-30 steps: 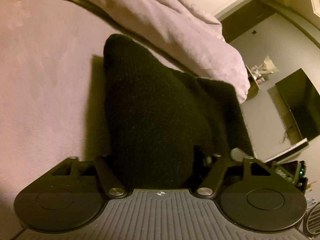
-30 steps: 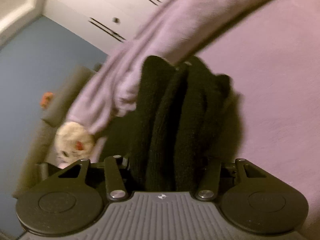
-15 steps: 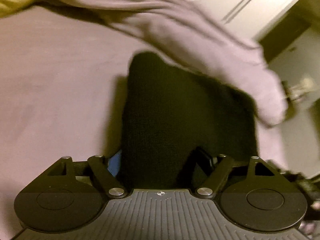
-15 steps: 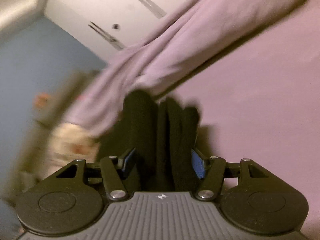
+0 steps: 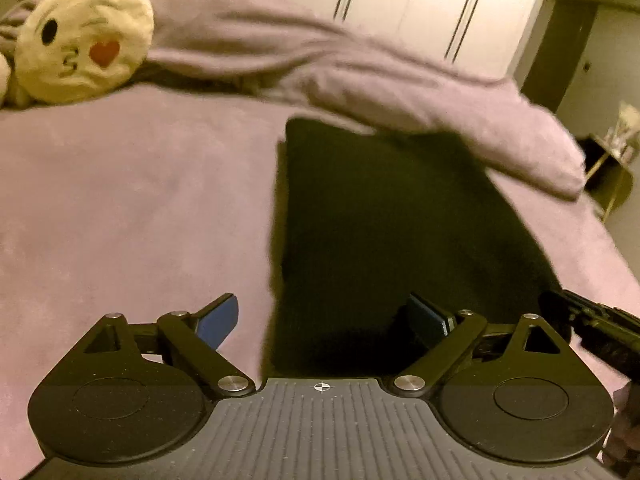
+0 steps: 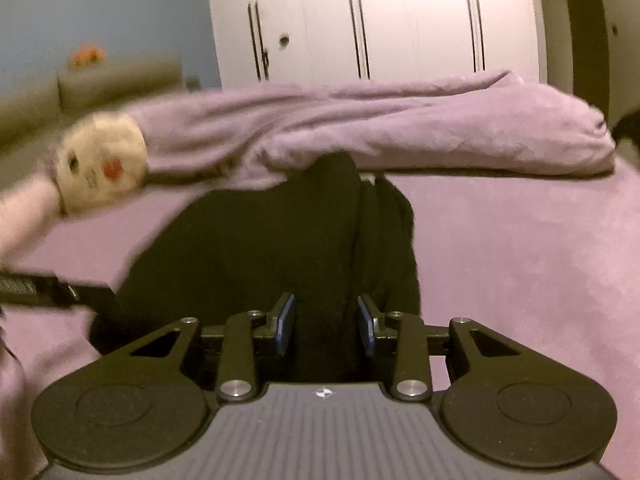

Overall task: Fold small clothes
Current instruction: 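Open both tools and lift them away from the folded sweater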

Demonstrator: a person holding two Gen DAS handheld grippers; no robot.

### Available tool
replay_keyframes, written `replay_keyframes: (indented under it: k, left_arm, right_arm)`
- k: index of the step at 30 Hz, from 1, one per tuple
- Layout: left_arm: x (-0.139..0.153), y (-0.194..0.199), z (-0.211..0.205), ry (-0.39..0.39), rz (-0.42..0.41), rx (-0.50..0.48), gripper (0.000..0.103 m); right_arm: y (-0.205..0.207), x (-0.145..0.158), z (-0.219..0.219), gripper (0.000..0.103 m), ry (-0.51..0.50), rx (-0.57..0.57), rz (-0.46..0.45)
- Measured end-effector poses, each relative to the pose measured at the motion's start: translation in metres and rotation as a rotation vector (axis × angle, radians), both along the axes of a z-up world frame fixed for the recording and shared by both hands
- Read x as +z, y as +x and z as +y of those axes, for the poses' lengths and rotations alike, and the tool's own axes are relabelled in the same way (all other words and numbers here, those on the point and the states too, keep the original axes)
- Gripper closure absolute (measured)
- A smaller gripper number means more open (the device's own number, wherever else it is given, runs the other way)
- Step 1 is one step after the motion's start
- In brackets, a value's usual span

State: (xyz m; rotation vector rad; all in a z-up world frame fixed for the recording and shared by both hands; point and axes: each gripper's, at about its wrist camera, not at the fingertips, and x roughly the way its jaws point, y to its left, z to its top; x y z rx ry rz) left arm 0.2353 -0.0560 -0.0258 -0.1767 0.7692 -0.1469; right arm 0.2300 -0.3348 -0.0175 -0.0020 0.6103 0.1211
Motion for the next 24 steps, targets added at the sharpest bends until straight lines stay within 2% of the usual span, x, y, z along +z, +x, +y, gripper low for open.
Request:
replay_keyframes:
  k: [4, 6, 8, 10, 12, 13, 15, 16, 17, 18, 20, 24]
  left_arm:
    - [-0.018, 0.017, -0.002, 0.039, 0.110, 0.061, 0.008]
    - [-0.026, 0.023, -0.010, 0.114, 0.121, 0.063, 0.006]
    - [-0.029, 0.022, -0.015, 0.150, 0.124, 0.073, 0.005]
    - [-0.021, 0.014, -0.017, 0.173, 0.120, 0.092, 0.005]
    - [-0.010, 0.002, -0.028, 0.222, 0.101, 0.069, 0.006]
    - [-0.005, -0.007, -0.032, 0.245, 0.088, 0.052, 0.006]
    - [0.001, -0.026, -0.038, 0.266, 0.073, 0.024, 0.005]
    - [0.005, -0.034, -0.041, 0.269, 0.071, 0.024, 0.005]
    - [0.009, -0.044, -0.042, 0.265, 0.064, 0.025, 0.003]
    - [0.013, -0.054, -0.043, 0.257, 0.056, 0.025, 0.002]
    - [0.019, -0.071, -0.045, 0.244, 0.048, 0.031, 0.002]
    - [0.022, -0.085, -0.054, 0.259, 0.065, 0.023, 0.001]
  right_arm:
    - [0.005, -0.011, -0.003, 0.070, 0.007, -0.024, 0.016]
    - [0.005, -0.010, 0.001, 0.069, -0.015, -0.037, 0.029]
    - [0.002, -0.004, 0.007, 0.068, -0.039, -0.052, 0.044]
    - [-0.003, 0.002, 0.016, 0.068, -0.072, -0.053, 0.058]
    - [-0.014, 0.005, 0.020, 0.064, -0.092, -0.050, 0.102]
    - [-0.021, 0.005, 0.021, 0.061, -0.091, -0.048, 0.138]
    - [-0.037, 0.005, 0.021, 0.046, -0.055, -0.056, 0.184]
    - [-0.047, 0.005, 0.021, 0.032, -0.038, -0.058, 0.194]
    - [-0.058, 0.006, 0.021, 0.024, -0.032, -0.061, 0.195]
    - [-0.066, 0.007, 0.022, 0.021, -0.036, -0.064, 0.194]
    - [-0.080, 0.009, 0.025, 0.004, -0.048, -0.072, 0.196]
    - [-0.089, 0.015, 0.030, 0.004, -0.058, -0.069, 0.208]
